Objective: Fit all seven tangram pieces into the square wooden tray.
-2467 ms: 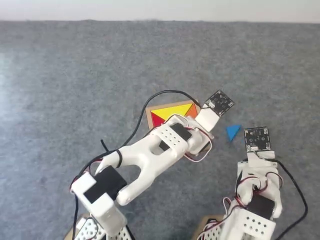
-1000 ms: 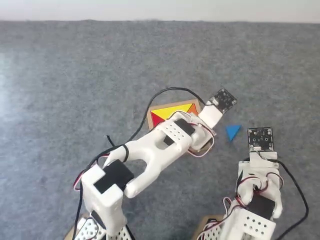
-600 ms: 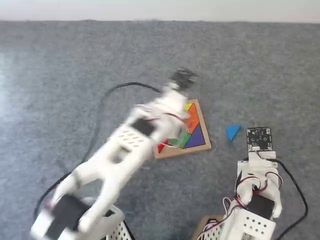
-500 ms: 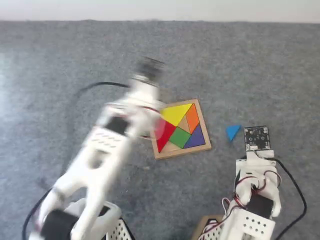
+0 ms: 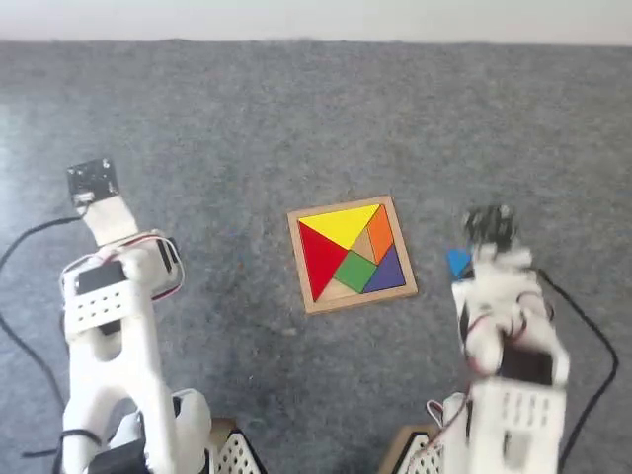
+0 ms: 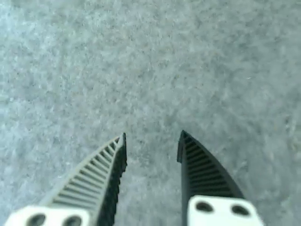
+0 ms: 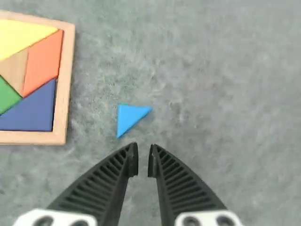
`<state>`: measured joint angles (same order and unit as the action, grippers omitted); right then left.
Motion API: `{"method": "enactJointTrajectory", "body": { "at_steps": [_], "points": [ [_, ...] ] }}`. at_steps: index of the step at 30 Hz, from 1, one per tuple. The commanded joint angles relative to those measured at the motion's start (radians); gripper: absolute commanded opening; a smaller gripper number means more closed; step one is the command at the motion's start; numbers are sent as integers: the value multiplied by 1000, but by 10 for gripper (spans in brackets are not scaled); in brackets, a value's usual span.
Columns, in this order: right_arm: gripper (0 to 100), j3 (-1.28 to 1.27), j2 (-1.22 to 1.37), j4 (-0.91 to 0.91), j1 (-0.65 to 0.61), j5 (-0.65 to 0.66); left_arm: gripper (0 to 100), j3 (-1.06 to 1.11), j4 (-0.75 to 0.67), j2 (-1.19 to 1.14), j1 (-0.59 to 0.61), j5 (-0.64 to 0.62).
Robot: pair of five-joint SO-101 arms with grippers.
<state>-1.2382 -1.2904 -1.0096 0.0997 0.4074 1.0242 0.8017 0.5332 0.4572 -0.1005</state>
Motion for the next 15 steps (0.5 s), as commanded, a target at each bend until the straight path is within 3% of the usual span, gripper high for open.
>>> {"method": "enactJointTrajectory", "body": {
  "at_steps": [1,5,7,10,13,15],
  "points": [
    [56,318,524,64,-18,-114,177,36,-104,35,8,6],
    [69,559,929,-7,-19,-54,177,47,-112,35,9,11],
    [110,647,1096,-27,-21,-112,177,48,-112,31,9,12],
    [118,769,1282,-35,-51,-445,177,48,-112,29,9,12],
    [113,933,1408,-143,-67,-807,177,50,-112,29,8,12],
    [117,1063,1474,-245,-90,-976,177,61,-126,29,8,12]
  ]
}}
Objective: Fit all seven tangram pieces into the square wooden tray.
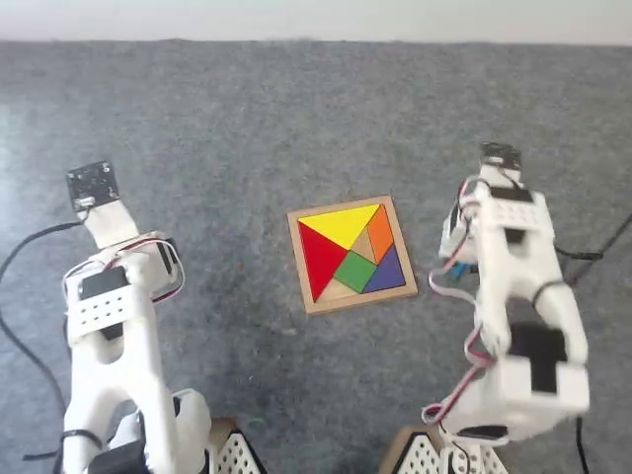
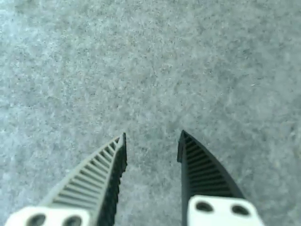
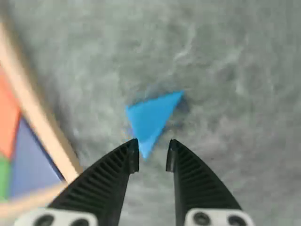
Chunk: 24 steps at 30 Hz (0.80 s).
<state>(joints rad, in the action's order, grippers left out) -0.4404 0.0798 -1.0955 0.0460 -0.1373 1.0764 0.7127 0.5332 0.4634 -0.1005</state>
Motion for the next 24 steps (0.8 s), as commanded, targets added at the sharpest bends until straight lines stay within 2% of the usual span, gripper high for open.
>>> {"method": "enactJointTrajectory", "body": {
  "at_steps": [1,6,8,14,19,24],
  "points": [
    [130,333,136,-203,-58,-479,177,18,-49,29,2,12],
    [213,603,283,-367,-117,-746,177,50,-87,34,0,17],
    [241,667,338,-392,-114,-807,177,51,-87,34,-3,37],
    [254,713,424,-395,-33,-812,177,53,-87,31,-5,46],
    [223,709,446,-367,-25,-806,177,54,-87,29,-5,46],
    [221,712,518,-351,-65,-689,177,54,-87,29,-5,46]
  ]
}}
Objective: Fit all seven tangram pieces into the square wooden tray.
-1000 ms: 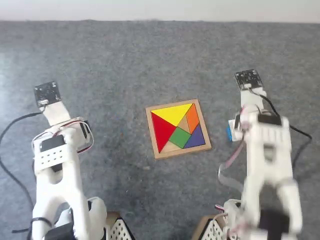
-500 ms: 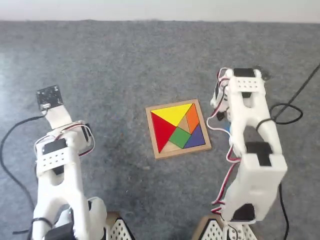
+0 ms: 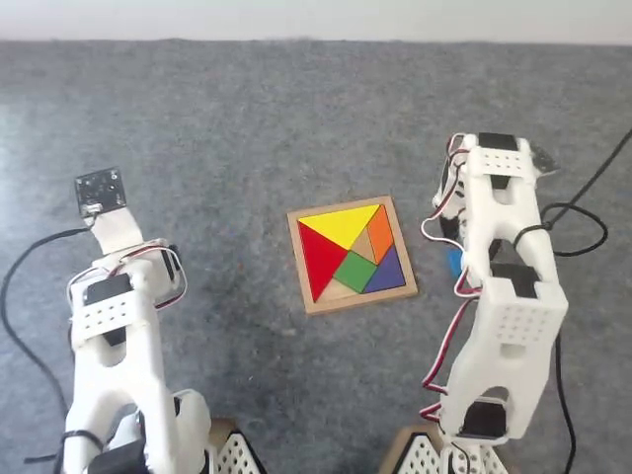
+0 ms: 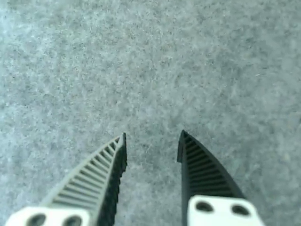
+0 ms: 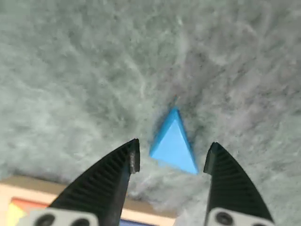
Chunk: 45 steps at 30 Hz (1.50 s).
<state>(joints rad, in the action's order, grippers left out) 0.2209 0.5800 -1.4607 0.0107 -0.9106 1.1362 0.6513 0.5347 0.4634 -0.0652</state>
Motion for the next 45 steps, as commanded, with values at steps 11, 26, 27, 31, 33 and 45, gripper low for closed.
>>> {"method": "enactJointTrajectory", "body": {
  "at_steps": [11,26,27,31,33,45],
  "points": [
    [220,51,45,21,-84,137,177,-5,-26,28,-5,11],
    [178,75,71,22,-33,117,177,-5,-26,28,-5,11],
    [178,80,71,22,-21,114,177,-5,-26,28,-5,11],
    [258,87,67,24,4,112,177,-5,-26,28,-5,11],
    [294,101,70,24,-1,112,177,-5,-26,28,-5,11],
    [171,112,117,16,-53,110,177,-4,-26,28,-5,11]
  ]
}}
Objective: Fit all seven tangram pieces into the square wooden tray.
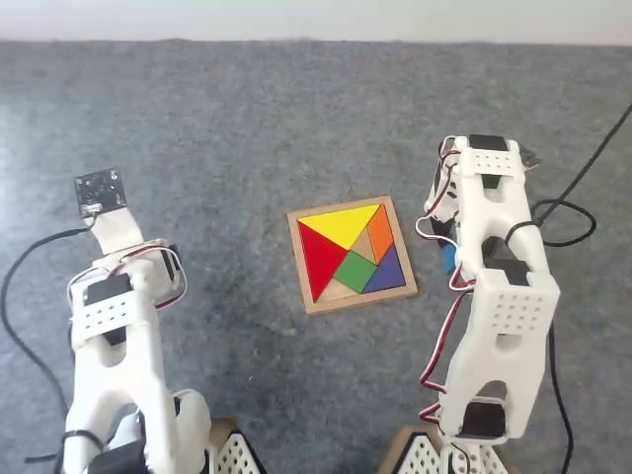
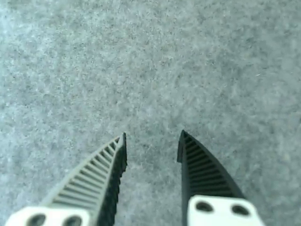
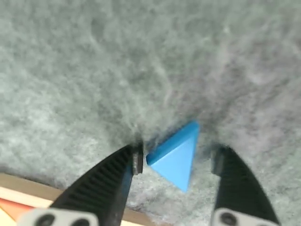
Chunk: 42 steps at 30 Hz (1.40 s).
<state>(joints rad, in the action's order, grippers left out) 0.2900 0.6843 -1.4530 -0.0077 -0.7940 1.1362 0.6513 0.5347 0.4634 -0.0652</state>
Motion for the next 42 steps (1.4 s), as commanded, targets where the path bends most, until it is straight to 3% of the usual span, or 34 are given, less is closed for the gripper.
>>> {"method": "enactJointTrajectory", "body": {
  "at_steps": [1,11,20,25,42],
  "points": [
    [155,43,16,7,-42,-5,177,-4,-26,28,-5,11],
    [143,44,4,-1,-50,5,177,-4,-26,28,-5,9],
    [143,40,-194,-130,-51,80,177,-4,-26,28,-6,9],
    [143,40,-271,-240,-62,-20,177,-4,-26,28,-6,9],
    [143,40,-226,-159,-565,-201,177,-19,-26,34,0,9]
  ]
}}
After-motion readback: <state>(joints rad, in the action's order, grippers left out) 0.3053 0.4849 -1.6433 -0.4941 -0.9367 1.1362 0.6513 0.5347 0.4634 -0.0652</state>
